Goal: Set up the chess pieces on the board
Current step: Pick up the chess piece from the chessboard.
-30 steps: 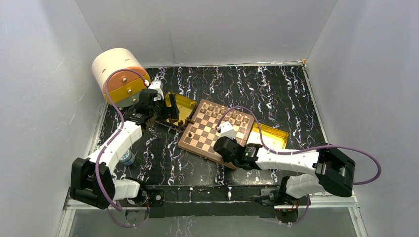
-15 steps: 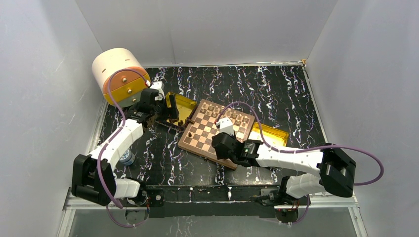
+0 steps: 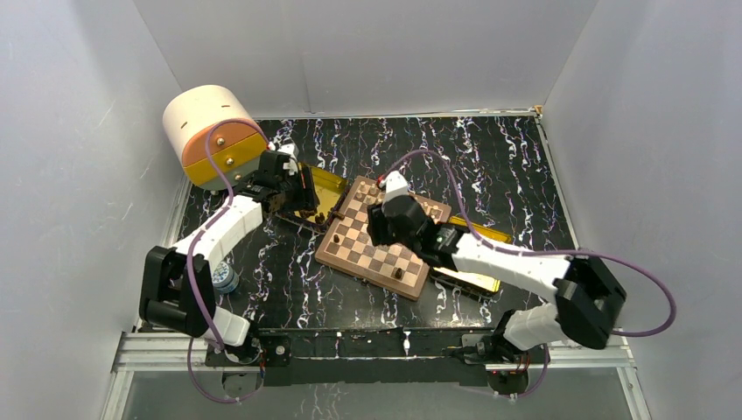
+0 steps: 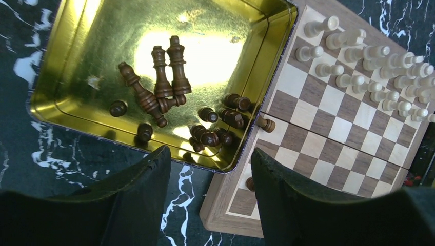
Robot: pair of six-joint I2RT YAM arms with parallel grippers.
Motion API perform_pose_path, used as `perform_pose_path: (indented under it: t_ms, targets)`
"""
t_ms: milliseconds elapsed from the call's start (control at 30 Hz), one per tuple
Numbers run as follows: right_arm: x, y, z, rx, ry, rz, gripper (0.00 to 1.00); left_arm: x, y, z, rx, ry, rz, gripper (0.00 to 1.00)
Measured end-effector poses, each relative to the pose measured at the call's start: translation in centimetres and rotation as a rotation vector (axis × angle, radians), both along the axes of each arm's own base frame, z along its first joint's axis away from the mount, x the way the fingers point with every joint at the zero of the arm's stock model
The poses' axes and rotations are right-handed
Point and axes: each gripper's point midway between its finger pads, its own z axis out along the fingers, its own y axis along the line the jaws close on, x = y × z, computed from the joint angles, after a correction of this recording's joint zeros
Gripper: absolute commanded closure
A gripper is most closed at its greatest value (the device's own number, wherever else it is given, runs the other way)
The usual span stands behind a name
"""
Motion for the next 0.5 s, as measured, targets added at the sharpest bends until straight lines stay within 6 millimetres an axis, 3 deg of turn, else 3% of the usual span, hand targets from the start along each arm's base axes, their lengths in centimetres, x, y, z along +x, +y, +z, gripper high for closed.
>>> perform_pose_path:
  t_ms: [167, 333, 500]
  targets:
    - [5.5, 0.9, -1.9, 0.005, -0.014, 0.028, 0.47, -0.2, -0.5, -2.0, -0.047, 0.081, -0.005, 0.44]
    - [6.7, 4.4, -4.5, -0.026, -0.036, 0.188, 0.46, -0.2, -0.3, -2.8, -0.110, 0.134, 0.014, 0.45]
    - [8.5, 8.0, -5.3, -0.023, -0.075, 0.276, 0.43, 0.3, -0.2, -2.5, -0.180, 0.140, 0.025, 0.45]
